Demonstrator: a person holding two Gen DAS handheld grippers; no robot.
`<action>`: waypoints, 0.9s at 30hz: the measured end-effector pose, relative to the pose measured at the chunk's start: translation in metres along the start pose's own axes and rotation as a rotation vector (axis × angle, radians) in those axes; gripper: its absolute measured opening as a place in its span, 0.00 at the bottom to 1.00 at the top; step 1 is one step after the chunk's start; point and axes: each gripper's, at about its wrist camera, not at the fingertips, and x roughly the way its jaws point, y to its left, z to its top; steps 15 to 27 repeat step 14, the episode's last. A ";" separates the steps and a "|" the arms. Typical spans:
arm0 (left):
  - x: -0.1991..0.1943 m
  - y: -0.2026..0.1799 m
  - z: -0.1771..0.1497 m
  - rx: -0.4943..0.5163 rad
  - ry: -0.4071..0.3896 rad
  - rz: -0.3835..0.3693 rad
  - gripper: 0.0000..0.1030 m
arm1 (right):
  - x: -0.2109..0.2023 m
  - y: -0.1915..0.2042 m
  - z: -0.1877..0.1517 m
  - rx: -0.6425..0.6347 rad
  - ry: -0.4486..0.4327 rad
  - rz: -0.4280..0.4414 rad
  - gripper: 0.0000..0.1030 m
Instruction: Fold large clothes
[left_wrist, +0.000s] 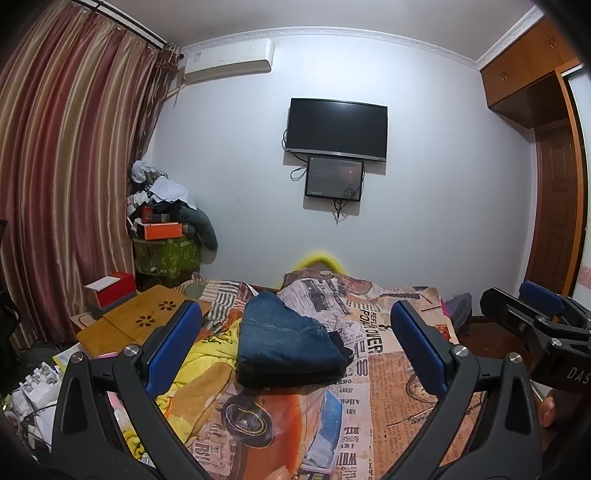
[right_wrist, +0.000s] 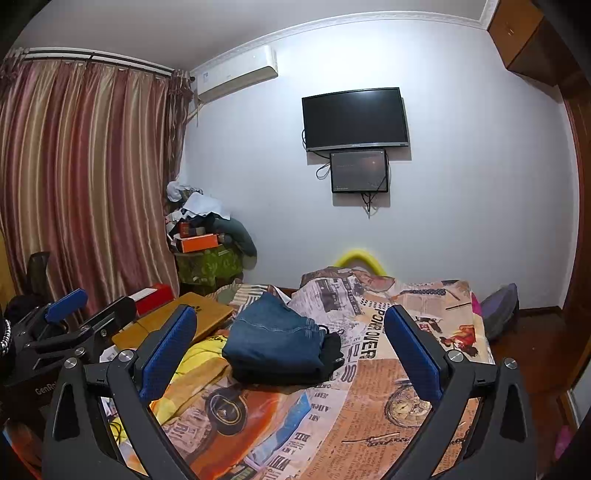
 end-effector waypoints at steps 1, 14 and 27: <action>0.001 -0.001 0.000 0.000 -0.001 0.002 0.99 | 0.000 0.000 0.000 0.000 0.001 0.000 0.98; 0.010 -0.009 -0.005 0.026 0.016 0.002 0.99 | 0.008 -0.006 -0.005 0.005 0.023 -0.006 0.98; 0.010 -0.009 -0.005 0.026 0.016 0.002 0.99 | 0.008 -0.006 -0.005 0.005 0.023 -0.006 0.98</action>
